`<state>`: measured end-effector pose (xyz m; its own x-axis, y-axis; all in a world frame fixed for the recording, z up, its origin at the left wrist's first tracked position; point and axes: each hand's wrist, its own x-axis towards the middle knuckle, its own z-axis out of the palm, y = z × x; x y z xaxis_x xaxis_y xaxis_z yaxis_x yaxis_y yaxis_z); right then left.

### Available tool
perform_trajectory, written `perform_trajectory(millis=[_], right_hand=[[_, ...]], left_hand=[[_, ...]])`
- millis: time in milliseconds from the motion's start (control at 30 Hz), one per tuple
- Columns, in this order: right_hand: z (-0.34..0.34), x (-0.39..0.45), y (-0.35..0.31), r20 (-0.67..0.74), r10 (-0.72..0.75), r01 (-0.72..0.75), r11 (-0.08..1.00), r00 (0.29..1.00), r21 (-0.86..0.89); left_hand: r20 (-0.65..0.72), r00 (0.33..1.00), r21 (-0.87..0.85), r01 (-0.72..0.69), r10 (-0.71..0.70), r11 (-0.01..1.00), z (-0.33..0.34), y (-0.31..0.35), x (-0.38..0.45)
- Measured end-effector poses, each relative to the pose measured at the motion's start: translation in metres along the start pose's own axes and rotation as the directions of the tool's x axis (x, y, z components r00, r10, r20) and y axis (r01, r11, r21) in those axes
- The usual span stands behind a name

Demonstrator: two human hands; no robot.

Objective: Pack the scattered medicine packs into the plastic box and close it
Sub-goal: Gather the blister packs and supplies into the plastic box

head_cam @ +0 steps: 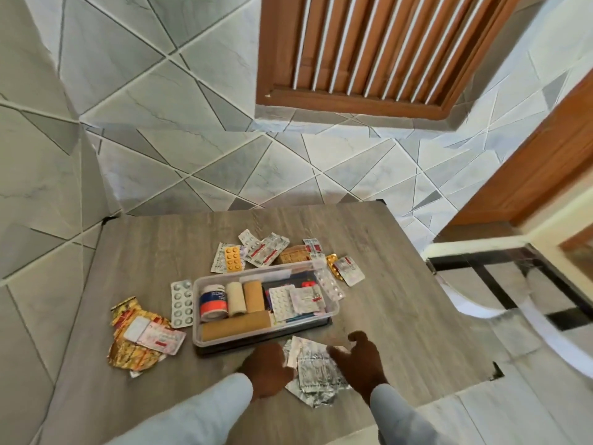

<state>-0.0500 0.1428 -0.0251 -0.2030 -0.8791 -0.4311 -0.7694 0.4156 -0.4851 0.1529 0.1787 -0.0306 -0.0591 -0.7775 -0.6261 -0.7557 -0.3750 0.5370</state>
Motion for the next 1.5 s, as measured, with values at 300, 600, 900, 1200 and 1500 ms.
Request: perform_trajectory(millis=[300, 600, 900, 1200, 1500], right_hand=[[0.011, 0.004, 0.024, 0.182, 0.01, -0.015, 1.0, 0.983, 0.026], [-0.005, 0.024, 0.049, 0.446, -0.124, -0.143, 0.844, 0.887, 0.517], [-0.032, 0.021, 0.006, 0.337, -0.393, 0.113, 0.777, 0.855, 0.619], [-0.007, 0.019, -0.079, 0.367, -0.488, 0.111, 0.706, 0.792, 0.699], [0.051, 0.028, -0.159, 0.261, -0.538, 0.384, 0.797, 0.801, 0.465]], left_hand=[[-0.273, 0.884, -0.512, 0.201, -0.38, 0.835, 0.044, 0.03, 0.016], [-0.146, 0.89, -0.781, 0.164, -0.432, 0.603, 0.041, 0.056, -0.002], [-0.147, 0.964, -0.889, -0.03, -0.222, 0.456, -0.003, 0.059, -0.044], [-0.339, 0.909, -0.897, -0.233, -0.244, 0.376, -0.046, 0.019, -0.047], [-0.622, 0.747, -0.387, -0.034, -0.234, 0.921, -0.11, -0.054, -0.018]])
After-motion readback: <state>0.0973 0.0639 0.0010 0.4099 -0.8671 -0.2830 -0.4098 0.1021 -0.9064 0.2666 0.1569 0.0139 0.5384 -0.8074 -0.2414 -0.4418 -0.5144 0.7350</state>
